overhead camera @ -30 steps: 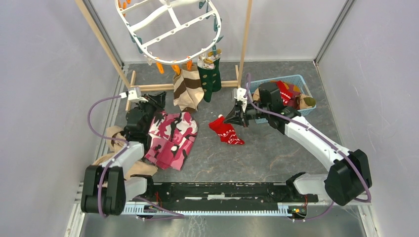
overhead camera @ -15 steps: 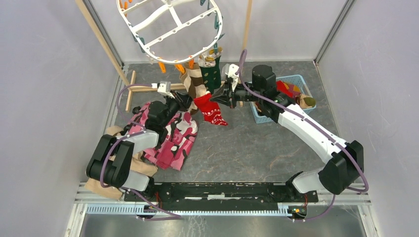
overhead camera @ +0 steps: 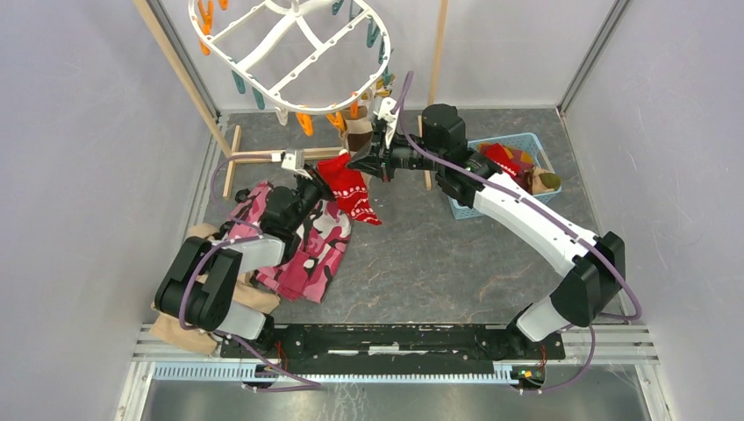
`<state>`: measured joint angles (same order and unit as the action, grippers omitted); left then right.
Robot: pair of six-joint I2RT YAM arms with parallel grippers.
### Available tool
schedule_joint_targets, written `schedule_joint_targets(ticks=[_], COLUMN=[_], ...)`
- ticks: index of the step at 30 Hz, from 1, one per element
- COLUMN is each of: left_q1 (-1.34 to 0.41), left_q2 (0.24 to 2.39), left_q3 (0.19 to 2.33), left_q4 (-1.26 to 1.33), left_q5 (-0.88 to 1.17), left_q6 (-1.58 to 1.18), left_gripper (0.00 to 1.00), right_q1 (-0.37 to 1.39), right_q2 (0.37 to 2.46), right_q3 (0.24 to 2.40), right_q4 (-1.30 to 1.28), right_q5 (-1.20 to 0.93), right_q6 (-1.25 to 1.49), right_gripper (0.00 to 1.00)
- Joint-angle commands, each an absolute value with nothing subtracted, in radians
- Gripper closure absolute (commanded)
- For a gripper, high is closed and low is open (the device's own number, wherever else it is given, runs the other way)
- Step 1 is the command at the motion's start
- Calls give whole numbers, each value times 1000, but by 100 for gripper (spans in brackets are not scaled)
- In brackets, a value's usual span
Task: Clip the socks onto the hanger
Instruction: Adjust the sock on the hanger, then open the clamp at the hanger.
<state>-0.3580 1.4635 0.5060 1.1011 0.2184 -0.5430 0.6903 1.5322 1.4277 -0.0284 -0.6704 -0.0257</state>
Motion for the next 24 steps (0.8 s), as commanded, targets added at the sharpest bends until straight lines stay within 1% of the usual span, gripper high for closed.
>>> schedule_joint_targets(ticks=[1,4,8,11,15,16,19,21,24], left_q1=[-364,-363,-363,-363,-363,-363,-362,-363,-363], left_q2=[1416,1313,1089,918,724,687,626,624,664], left_q3=[439,362,279,234,223,228,246,277,345], left_q4=[1177,1098,890,764,660,649,672,698,701], left_q5=[162,66,-79,-125,-64,-38,53,106,168], left_q6=[-602,-606,-609,-604,-571,-565,-562,-581,-635], left_gripper=[69,66,63,57,41,36,17,8,5], right_q1=[703,706,707,709,708,708,706,699,683], right_q2=[1553,1573,1610,1643,1667,1667,1667,1668,1676], right_q3=[1512,1533,1548,1560,1548,1541,1521,1513,1507], right_q4=[-38,-47,-46,-49,-44,-43,-34,-26,-14], right_q5=[-602,-570,-526,-490,-429,-418,-391,-376,-376], right_q6=[-2,-3,-7,-4,-2,-2,-2,-2,-2], right_gripper=[100,100,100,100,100,100,100,100,100])
